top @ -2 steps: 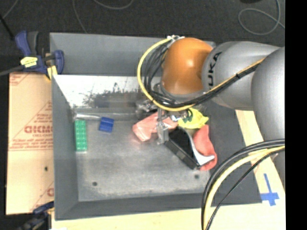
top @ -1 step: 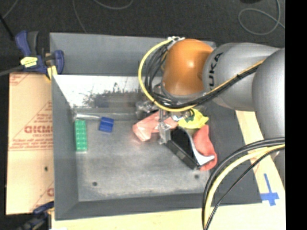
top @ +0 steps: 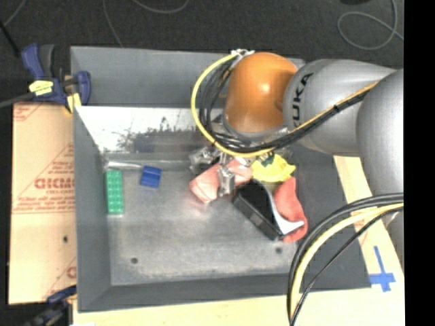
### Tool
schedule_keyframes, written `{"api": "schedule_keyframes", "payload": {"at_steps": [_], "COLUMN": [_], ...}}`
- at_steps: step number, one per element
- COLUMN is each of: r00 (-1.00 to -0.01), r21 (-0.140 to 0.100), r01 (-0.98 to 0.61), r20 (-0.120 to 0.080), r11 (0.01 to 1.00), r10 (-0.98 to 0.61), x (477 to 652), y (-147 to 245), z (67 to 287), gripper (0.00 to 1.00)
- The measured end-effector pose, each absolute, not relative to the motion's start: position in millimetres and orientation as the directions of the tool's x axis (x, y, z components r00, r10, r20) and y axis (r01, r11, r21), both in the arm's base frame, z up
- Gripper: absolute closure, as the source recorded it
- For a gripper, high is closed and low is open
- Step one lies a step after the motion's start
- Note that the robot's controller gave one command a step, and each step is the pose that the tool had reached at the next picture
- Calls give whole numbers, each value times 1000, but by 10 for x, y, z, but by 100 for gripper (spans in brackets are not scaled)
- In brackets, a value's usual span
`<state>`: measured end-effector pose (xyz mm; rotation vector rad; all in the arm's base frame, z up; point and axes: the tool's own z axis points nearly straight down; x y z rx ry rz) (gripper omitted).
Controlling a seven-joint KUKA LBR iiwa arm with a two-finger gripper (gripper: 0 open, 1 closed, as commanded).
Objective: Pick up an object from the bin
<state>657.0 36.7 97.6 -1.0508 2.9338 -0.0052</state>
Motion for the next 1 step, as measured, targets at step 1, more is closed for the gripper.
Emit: {"api": "schedule_keyframes", "payload": {"at_steps": [1], "r00": [-773], "r21": [-11], "r01": [-634], "r20": [-23], "r11": [773], "r10": [-634], "x": [6570], "y": [366], "z": [976], "gripper": [100]}}
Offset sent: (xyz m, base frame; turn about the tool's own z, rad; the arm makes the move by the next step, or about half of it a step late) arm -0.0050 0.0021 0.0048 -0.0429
